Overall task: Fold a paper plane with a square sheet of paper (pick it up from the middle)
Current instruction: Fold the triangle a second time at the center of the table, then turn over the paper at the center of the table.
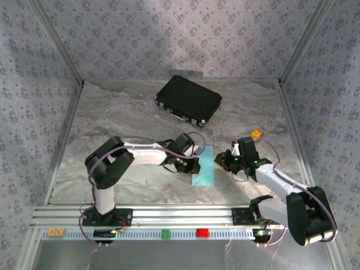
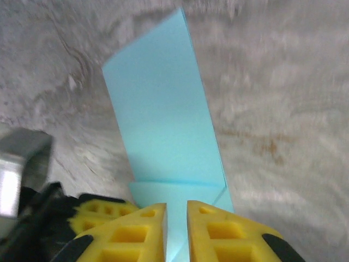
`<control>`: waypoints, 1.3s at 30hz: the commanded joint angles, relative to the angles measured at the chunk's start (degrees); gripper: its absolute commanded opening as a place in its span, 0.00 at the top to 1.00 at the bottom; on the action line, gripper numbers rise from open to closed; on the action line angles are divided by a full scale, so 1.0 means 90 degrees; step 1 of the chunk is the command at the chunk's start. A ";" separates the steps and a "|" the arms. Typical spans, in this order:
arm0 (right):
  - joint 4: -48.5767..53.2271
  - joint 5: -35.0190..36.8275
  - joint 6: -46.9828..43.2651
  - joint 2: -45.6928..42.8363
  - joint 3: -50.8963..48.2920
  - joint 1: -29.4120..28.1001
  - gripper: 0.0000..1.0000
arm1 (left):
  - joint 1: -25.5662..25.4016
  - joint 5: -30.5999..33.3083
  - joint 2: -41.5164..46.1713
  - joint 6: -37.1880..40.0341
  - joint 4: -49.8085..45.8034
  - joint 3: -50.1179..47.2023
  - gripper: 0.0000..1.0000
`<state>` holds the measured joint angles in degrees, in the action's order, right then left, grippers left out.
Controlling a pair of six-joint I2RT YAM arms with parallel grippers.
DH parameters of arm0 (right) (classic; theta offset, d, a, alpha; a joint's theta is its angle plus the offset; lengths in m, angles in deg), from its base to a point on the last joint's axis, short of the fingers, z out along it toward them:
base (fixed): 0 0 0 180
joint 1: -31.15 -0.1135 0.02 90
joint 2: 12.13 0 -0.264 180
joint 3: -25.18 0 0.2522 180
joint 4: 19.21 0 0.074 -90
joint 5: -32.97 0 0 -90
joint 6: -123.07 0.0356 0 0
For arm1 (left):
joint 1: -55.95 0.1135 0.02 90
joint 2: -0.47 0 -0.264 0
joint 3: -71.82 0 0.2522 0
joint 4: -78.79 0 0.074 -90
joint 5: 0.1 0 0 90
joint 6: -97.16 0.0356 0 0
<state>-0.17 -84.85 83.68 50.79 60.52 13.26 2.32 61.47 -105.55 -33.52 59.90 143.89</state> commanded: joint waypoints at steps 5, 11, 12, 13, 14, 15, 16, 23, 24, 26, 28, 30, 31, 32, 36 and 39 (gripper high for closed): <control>0.1063 0.0747 0.0443 -0.0243 0.0045 -0.0868 0.64 | 0.0176 -0.0168 -0.0219 0.0691 -0.0640 0.0744 0.93; 0.1182 0.1053 0.0799 -0.0190 0.0058 -0.1308 0.63 | 0.0262 -0.0126 -0.0557 0.0924 -0.0900 0.0863 0.96; 0.1175 0.1090 0.0868 -0.0193 0.0051 -0.1365 0.63 | 0.0272 -0.0123 -0.0582 0.0940 -0.0895 0.0829 0.96; 0.1162 0.1107 0.0908 -0.0192 0.0040 -0.1407 0.63 | 0.0275 -0.0137 -0.0605 0.0953 -0.0872 0.0783 0.96; 0.1142 0.1108 0.0935 -0.0192 0.0029 -0.1457 0.63 | 0.0275 -0.0147 -0.0638 0.0949 -0.0846 0.0735 0.96; 0.1122 0.1108 0.0956 -0.0194 0.0024 -0.1485 0.63 | 0.0275 -0.0143 -0.0660 0.0951 -0.0819 0.0672 0.97; 0.1120 0.1108 0.0973 -0.0191 0.0025 -0.1521 0.63 | 0.0276 -0.0152 -0.0671 0.0929 -0.0769 0.0607 0.97; 0.1208 0.1173 0.1080 -0.0203 0.0081 -0.1714 0.63 | 0.0274 -0.0216 -0.0695 0.0706 -0.0389 0.0142 0.99; 0.1222 0.1200 0.1112 -0.0203 0.0075 -0.1721 0.63 | 0.0272 -0.0207 -0.0691 0.0679 -0.0367 0.0107 0.99; 0.1231 0.1208 0.1162 -0.0203 0.0056 -0.1733 0.62 | 0.0275 -0.0182 -0.0691 0.0654 -0.0385 0.0075 1.00; 0.1256 0.1187 0.1199 -0.0213 0.0054 -0.1740 0.61 | 0.0280 -0.0151 -0.0667 0.0649 -0.0372 0.0050 1.00; 0.1258 0.1062 0.1173 -0.0202 0.0059 -0.1748 0.59 | 0.0275 -0.0123 -0.0642 0.0643 -0.0375 0.0051 1.00; 0.1302 0.1035 0.1174 -0.0211 0.0079 -0.1746 0.59 | 0.0275 -0.0123 -0.0651 0.0654 -0.0401 0.0070 1.00; 0.1369 0.1047 0.1183 -0.0221 0.0091 -0.1758 0.59 | 0.0275 -0.0131 -0.0652 0.0656 -0.0424 0.0091 1.00; 0.1347 0.1072 0.1289 -0.0319 -0.0034 -0.1750 0.58 | 0.0280 -0.0123 -0.0623 0.0644 -0.0427 0.0089 1.00; 0.1272 0.1016 0.1344 -0.0323 -0.0042 -0.1751 0.57 | 0.0275 -0.0114 -0.0610 0.0609 -0.0384 0.0083 1.00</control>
<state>10.17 -75.45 94.30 48.60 60.45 -2.17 5.01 58.41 -110.53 -27.51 60.36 146.38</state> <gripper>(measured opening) 0.425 0.044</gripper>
